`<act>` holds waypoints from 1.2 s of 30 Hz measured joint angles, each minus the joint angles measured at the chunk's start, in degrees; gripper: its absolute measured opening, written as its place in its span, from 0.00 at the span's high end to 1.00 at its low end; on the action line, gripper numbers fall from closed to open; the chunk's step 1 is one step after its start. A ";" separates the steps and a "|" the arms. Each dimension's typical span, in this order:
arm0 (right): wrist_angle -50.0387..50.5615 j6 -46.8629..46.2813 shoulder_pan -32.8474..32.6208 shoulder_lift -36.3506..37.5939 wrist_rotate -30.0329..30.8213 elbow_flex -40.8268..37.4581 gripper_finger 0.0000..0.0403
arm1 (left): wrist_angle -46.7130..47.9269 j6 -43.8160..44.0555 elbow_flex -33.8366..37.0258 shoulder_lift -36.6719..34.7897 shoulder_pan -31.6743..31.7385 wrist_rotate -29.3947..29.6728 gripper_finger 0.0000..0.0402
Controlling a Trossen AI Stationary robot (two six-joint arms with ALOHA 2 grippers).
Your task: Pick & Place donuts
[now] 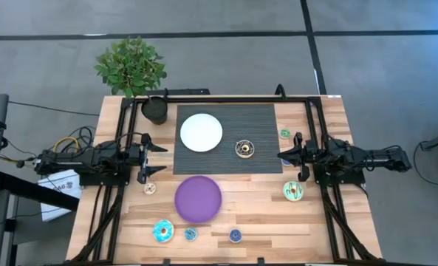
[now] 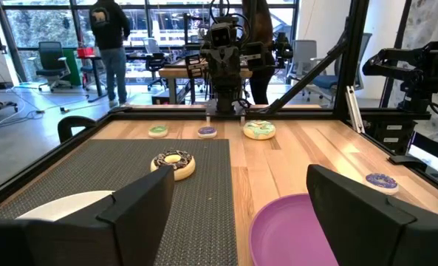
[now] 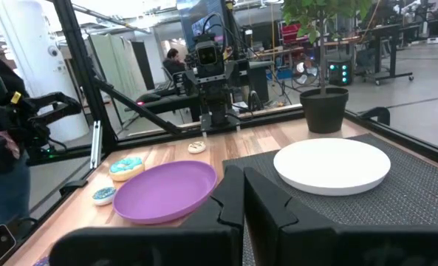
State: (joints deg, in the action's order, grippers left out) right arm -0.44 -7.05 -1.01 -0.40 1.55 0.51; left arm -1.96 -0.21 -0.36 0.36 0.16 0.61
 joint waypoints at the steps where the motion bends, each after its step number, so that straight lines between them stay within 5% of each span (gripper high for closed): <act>1: 0.00 -0.01 0.00 0.00 0.00 0.00 1.00 | 0.02 0.00 -0.01 0.01 -0.01 0.00 0.25; 8: 0.00 0.00 0.00 0.00 0.00 0.00 1.00 | 0.00 0.44 0.00 0.00 0.00 -0.02 0.25; 20: -0.01 0.00 0.01 0.00 0.00 0.00 1.00 | -0.26 21.44 -0.01 0.00 0.00 1.58 0.25; 36: 0.01 -0.02 0.00 0.00 0.00 -0.02 1.00 | -0.52 23.62 0.00 0.02 0.00 2.79 0.25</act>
State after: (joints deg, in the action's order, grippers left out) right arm -0.43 -7.07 -1.01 -0.40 1.54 0.49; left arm -2.48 23.41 -0.36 0.38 0.16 3.40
